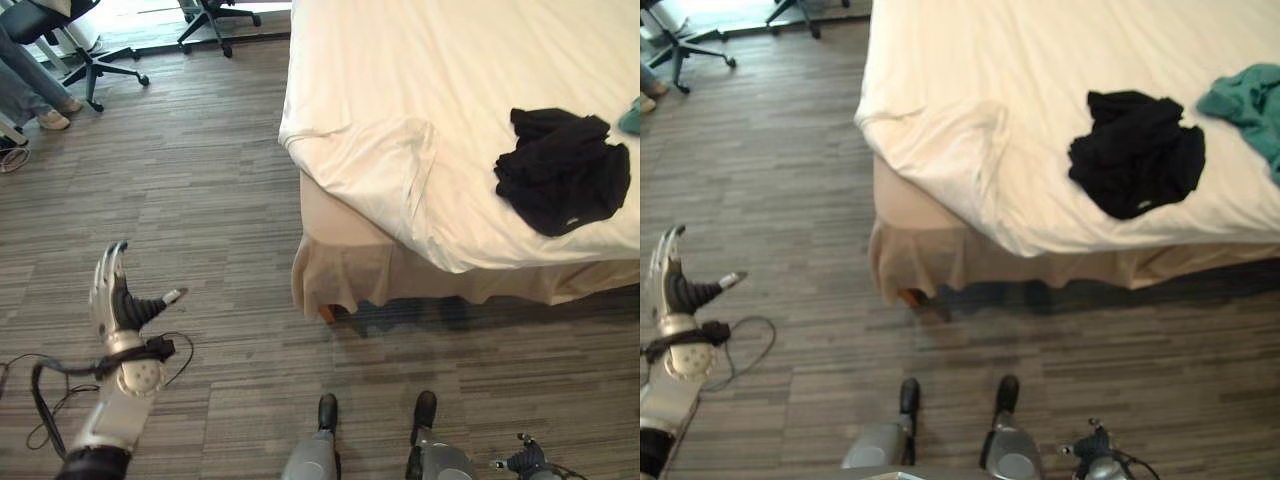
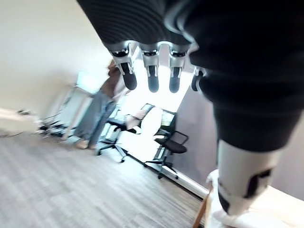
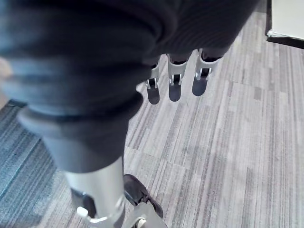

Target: Tidy up the quilt and then pick up the clothes from the bed and put them into the laundry hamper.

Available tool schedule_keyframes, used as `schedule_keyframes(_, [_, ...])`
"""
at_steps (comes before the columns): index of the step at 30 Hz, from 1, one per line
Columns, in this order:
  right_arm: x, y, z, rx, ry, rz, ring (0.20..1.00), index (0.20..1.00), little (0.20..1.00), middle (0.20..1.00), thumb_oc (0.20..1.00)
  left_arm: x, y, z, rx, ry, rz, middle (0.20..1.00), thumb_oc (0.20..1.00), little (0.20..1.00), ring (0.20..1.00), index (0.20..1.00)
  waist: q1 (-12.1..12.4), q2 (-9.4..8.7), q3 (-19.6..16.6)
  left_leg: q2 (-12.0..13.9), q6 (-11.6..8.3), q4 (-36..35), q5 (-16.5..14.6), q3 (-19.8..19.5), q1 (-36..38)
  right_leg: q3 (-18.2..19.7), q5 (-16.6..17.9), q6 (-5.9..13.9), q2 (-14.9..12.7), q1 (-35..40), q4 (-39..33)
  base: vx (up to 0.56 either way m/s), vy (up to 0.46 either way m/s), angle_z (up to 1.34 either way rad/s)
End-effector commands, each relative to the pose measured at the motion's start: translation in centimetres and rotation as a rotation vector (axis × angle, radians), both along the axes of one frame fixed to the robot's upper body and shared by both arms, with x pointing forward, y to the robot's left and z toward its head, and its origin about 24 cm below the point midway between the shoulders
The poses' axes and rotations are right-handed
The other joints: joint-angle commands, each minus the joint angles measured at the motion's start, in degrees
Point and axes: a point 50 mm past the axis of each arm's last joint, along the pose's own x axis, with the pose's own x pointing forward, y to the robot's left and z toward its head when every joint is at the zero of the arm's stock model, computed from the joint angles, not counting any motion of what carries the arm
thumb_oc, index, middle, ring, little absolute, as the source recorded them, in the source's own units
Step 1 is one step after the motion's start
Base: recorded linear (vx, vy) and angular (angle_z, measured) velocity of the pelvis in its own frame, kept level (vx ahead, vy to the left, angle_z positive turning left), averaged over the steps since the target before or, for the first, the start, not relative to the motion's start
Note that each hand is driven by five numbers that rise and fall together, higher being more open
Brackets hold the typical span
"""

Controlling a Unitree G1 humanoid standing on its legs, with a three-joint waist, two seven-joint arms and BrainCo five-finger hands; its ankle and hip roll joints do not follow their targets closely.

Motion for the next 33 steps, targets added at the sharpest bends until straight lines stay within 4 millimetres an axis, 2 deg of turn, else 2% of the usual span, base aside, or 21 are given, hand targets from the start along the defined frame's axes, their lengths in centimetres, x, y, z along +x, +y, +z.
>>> schedule_keyframes(1, [2.9, 0.0, 1.0, -0.02, -0.065, 0.074, 1.0, 1.0, 1.0, 1.0, 1.0, 3.3, -1.1, 5.1, 0.183, -0.149, -0.046, 1.0, 1.0, 1.0, 1.0, 1.0, -2.78, -2.07, 1.53, 1.72, -1.86, 0.12, -3.95, 1.11, 3.84, -0.24, -7.07, 5.17, -3.27, 2.84, 0.16, -0.01, 0.026, -0.4])
schedule_keyframes(4, [4.9, 0.4, 1.7, -0.006, -0.124, 0.112, 1.0, 1.0, 1.0, 1.0, 1.0, 6.0, -1.5, 10.5, 0.379, -0.217, -0.034, 1.0, 1.0, 1.0, 1.0, 1.0, -4.53, -2.62, 3.29, 2.08, -2.07, 0.12, -3.66, 2.45, 2.49, 0.9, -5.92, 5.58, -2.97, -0.02, 0.16, -0.06, 0.024, -0.27])
schedule_keyframes(5, [6.8, 0.6, 2.6, -0.011, -0.186, 0.149, 1.0, 1.0, 1.0, 1.0, 1.0, 7.4, -1.9, 14.5, 0.469, -0.278, -0.004, 1.0, 1.0, 1.0, 1.0, 1.0, -5.95, -2.97, 4.86, 2.68, -2.28, 0.12, -3.35, 3.27, 1.13, 1.69, -5.27, 5.94, -2.54, -2.13, 0.37, -0.09, 0.003, -0.23])
schedule_keyframes(6, [6.9, 0.7, 2.6, -0.007, -0.19, 0.142, 1.0, 1.0, 1.0, 1.0, 1.0, 7.7, -2.1, 14.8, 0.473, -0.284, -0.01, 1.0, 1.0, 1.0, 1.0, 1.0, -5.54, -3.19, 4.91, 2.57, -2.24, 0.12, -3.09, 3.28, 0.82, 1.73, -5.03, 5.91, -2.64, -2.43, 0.32, -0.1, -0.014, -0.26])
schedule_keyframes(9, [8.5, 1.0, 3.6, -0.009, -0.262, 0.162, 1.0, 1.0, 1.0, 1.0, 1.0, 8.8, -2.6, 20.0, 0.573, -0.368, 0.064, 1.0, 1.0, 1.0, 1.0, 1.0, -6.71, -4.09, 7.21, 3.37, -2.49, 0.12, -2.02, 4.16, -1.5, 2.08, -4.03, 6.2, -2.67, -5.32, 0.49, -0.08, -0.022, -0.29])
schedule_keyframes(10, [8.6, 1.1, 3.6, -0.006, -0.276, 0.149, 1.0, 1.0, 1.0, 1.0, 1.0, 8.9, -2.5, 22.7, 0.599, -0.418, 0.117, 1.0, 1.0, 1.0, 1.0, 1.0, -7.75, -4.56, 9.01, 3.77, -2.6, 0.26, -1.55, 4.64, -2.69, 2.23, -3.66, 6.32, -2.79, -6.86, 0.66, -0.05, -0.016, -0.26])
schedule_keyframes(11, [8.6, 1.2, 3.6, -0.002, -0.279, 0.146, 1.0, 1.0, 1.0, 1.0, 1.0, 9.0, -2.6, 22.9, 0.601, -0.421, 0.115, 1.0, 1.0, 1.0, 1.0, 1.0, -7.59, -4.7, 9.08, 3.77, -2.6, 0.29, -1.53, 4.62, -2.79, 2.21, -3.64, 6.31, -2.8, -6.95, 0.67, -0.07, -0.027, -0.2])
schedule_keyframes(12, [9.0, 1.4, 3.7, 0.016, -0.301, 0.128, 1.0, 1.0, 1.0, 1.0, 1.0, 8.9, -3.2, 25.5, 0.65, -0.466, 0.142, 1.0, 1.0, 1.0, 1.0, 1.0, -8.8, -5.09, 11.01, 4.13, -2.74, 1.08, -1.28, 5.05, -4.41, 2.57, -3.26, 6.35, -3.04, -8.89, 1.35, -0.05, -0.015, -0.24])
schedule_keyframes(15, [9.6, 1.5, 4.0, 0.048, -0.341, 0.076, 1.0, 1.0, 1.0, 1.0, 1.0, 8.7, -4.2, 28.3, 0.706, -0.521, 0.148, 1.0, 1.0, 1.0, 1.0, 1.0, -9.27, -5.85, 12.95, 4.48, -3.01, 3.04, -1.36, 5.22, -7.17, 2.55, -3.06, 6.34, -3.37, -11.29, 2.57, -0.09, -0.036, -0.18])
schedule_keyframes(16, [10.3, 1.7, 4.5, 0.08, -0.398, 0.019, 1.0, 1.0, 1.0, 1.0, 1.0, 8.1, -4.8, 30.9, 0.728, -0.589, 0.166, 1.0, 1.0, 1.0, 1.0, 1.0, -9.99, -6.25, 14.64, 4.87, -3.31, 5.4, -1.98, 5.44, -10.2, 2.36, -2.62, 6.45, -3.41, -13.96, 3.59, -0.09, -0.027, -0.16])
schedule_keyframes(19, [10.7, 2.2, 4.7, 0.112, -0.451, -0.016, 1.0, 1.0, 1.0, 1.0, 1.0, 7.2, -4.7, 33.2, 0.773, -0.623, 0.212, 1.0, 1.0, 1.0, 1.0, 1.0, -11.3, -6.51, 15.93, 5.09, -3.56, 7.26, -2.3, 6.65, -13.82, 2.18, -1.5, 6.84, -3.44, -17.62, 3.9, -0.08, -0.001, -0.15])
schedule_keyframes(22, [10.5, 2.7, 4.4, 0.133, -0.456, -0.033, 1.0, 1.0, 1.0, 1.0, 1.0, 7.6, -5.2, 33.6, 0.842, -0.577, 0.216, 1.0, 1.0, 1.0, 1.0, 1.0, -11.94, -6.52, 15.93, 5.0, -3.58, 7.44, -2.48, 7.62, -14.92, 1.94, -0.75, 7.17, -3.5, -19.59, 3.56, 0.0, 0.015, -0.19])
schedule_keyframes(23, [10.3, 2.8, 4.3, 0.141, -0.452, -0.038, 1.0, 1.0, 1.0, 1.0, 1.0, 8.0, -5.5, 33.4, 0.855, -0.553, 0.203, 0.853, 0.853, 0.853, 0.853, 0.853, -12.0, -6.48, 15.93, 4.95, -3.53, 7.3, -2.53, 7.81, -14.67, 1.94, -0.71, 7.14, -3.52, -19.57, 3.5, 0.04, 0.01, -0.15])
schedule_keyframes(24, [10.1, 2.7, 4.1, 0.144, -0.444, -0.05, 1.0, 1.0, 1.0, 1.0, 1.0, 8.6, -6.1, 32.9, 0.887, -0.501, 0.175, 0.395, 0.395, 0.395, 0.395, 0.395, -12.01, -6.27, 15.93, 4.87, -3.45, 7.0, -2.64, 7.95, -14.15, 1.92, -0.71, 7.11, -3.59, -19.3, 3.39, 0.04, 0.025, -0.04])
schedule_keyframes(25, [10.0, 2.4, 4.1, 0.14, -0.438, -0.06, 1.0, 1.0, 1.0, 1.0, 1.0, 9.3, -6.3, 32.2, 0.928, -0.426, 0.162, 0.203, 0.203, 0.203, 0.203, 0.203, -12.01, -6.03, 15.93, 4.69, -3.35, 6.79, -2.77, 8.12, -13.52, 2.02, -0.7, 7.07, -3.69, -18.96, 3.33, 0.07, 0.044, -0.02])
schedule_keyframes(27, [9.6, 2.1, 3.9, 0.122, -0.407, -0.039, 1.0, 1.0, 1.0, 1.0, 1.0, 11.3, -6.5, 28.4, 1.024, -0.198, 0.095, 0.2, 0.2, 0.2, 0.2, 0.2, -11.7, -5.41, 15.93, 4.23, -3.08, 6.14, -3.64, 8.69, -10.05, 2.34, -1.1, 6.94, -3.92, -16.59, 3.22, 0.06, 0.045, 0.0])
schedule_keyframes(29, [9.6, 2.1, 3.8, 0.116, -0.4, -0.03, 1.0, 1.0, 1.0, 1.0, 1.0, 11.9, -6.1, 26.5, 1.009, -0.137, 0.077, 0.2, 0.2, 0.2, 0.2, 0.2, -11.58, -5.17, 15.93, 4.12, -2.96, 6.09, -4.11, 8.85, -8.34, 2.47, -1.41, 6.87, -3.93, -15.0, 3.15, 0.07, 0.036, -0.03])
schedule_keyframes(30, [9.5, 2.1, 3.8, 0.12, -0.388, -0.029, 1.0, 1.0, 1.0, 1.0, 1.0, 12.6, -4.5, 21.4, 0.974, 0.032, 0.045, 0.2, 0.2, 0.2, 0.2, 0.2, -11.08, -5.07, 14.83, 4.07, -2.76, 6.0, -5.17, 9.22, -5.27, 2.69, -2.09, 6.67, -3.9, -11.92, 2.94, 0.16, 0.059, -0.08])
schedule_keyframes(31, [9.3, 2.0, 3.7, 0.121, -0.379, -0.034, 1.0, 1.0, 1.0, 1.0, 1.0, 12.7, -3.6, 18.3, 0.942, 0.121, 0.024, 0.2, 0.2, 0.2, 0.2, 0.2, -10.75, -4.96, 13.64, 3.99, -2.7, 5.8, -5.63, 9.37, -3.75, 2.8, -2.43, 6.61, -3.76, -10.38, 2.66, 0.14, 0.045, -0.09])
schedule_keyframes(32, [9.2, 1.8, 3.7, 0.115, -0.376, -0.031, 1.0, 1.0, 1.0, 1.0, 1.0, 12.6, -3.4, 18.0, 0.937, 0.124, 0.025, 0.2, 0.2, 0.2, 0.2, 0.2, -11.01, -4.71, 13.59, 4.01, -2.71, 5.7, -5.63, 9.38, -3.56, 2.78, -2.43, 6.61, -3.72, -10.2, 2.58, 0.12, 0.02, -0.08])
schedule_keyframes(33, [8.8, 1.5, 3.6, 0.116, -0.37, -0.043, 1.0, 1.0, 1.0, 1.0, 1.0, 12.2, -2.2, 14.3, 0.852, 0.203, 0.009, 0.2, 0.2, 0.2, 0.2, 0.2, -10.61, -4.71, 12.23, 3.9, -2.59, 5.3, -6.12, 9.59, -1.84, 2.79, -2.84, 6.47, -3.62, -8.45, 2.23, 0.12, -0.001, -0.03])
